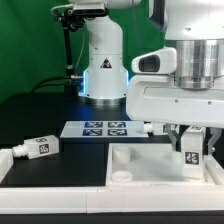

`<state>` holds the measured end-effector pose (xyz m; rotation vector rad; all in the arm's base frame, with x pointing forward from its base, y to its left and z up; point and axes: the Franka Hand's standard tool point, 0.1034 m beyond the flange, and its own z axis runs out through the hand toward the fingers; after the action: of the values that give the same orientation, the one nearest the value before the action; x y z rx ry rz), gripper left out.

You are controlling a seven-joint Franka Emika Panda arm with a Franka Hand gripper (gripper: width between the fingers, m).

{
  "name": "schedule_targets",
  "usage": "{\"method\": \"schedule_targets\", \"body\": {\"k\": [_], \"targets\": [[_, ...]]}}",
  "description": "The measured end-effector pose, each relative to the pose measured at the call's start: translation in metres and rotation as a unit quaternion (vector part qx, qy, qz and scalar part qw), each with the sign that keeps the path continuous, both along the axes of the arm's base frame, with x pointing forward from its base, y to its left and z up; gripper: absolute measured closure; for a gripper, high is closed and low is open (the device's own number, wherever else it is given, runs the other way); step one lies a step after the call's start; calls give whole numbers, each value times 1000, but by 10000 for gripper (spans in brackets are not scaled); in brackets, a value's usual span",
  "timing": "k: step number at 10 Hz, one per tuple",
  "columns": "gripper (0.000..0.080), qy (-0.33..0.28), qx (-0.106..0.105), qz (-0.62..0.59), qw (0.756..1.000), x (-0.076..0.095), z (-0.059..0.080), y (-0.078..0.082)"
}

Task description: Assemble one leg

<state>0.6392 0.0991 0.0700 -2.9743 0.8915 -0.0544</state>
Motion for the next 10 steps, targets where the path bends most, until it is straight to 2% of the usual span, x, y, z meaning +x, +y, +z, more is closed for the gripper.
{"method": "schedule_targets", "body": {"k": [2, 3, 5, 6, 7, 8, 9, 10], "targets": [[510, -2, 6, -153, 988, -2, -2, 11], [510, 9, 10, -226, 974, -3, -1, 14], [510, 19, 33, -371, 928, 0, 0, 18], [510, 13, 48, -468, 882, 4, 0, 18], [510, 13, 56, -502, 863, 2, -2, 16], [503, 13, 56, -506, 860, 2, -2, 17], [503, 10, 54, -482, 874, 2, -2, 17], [328, -1, 48, -404, 914, 1, -5, 18]]}}
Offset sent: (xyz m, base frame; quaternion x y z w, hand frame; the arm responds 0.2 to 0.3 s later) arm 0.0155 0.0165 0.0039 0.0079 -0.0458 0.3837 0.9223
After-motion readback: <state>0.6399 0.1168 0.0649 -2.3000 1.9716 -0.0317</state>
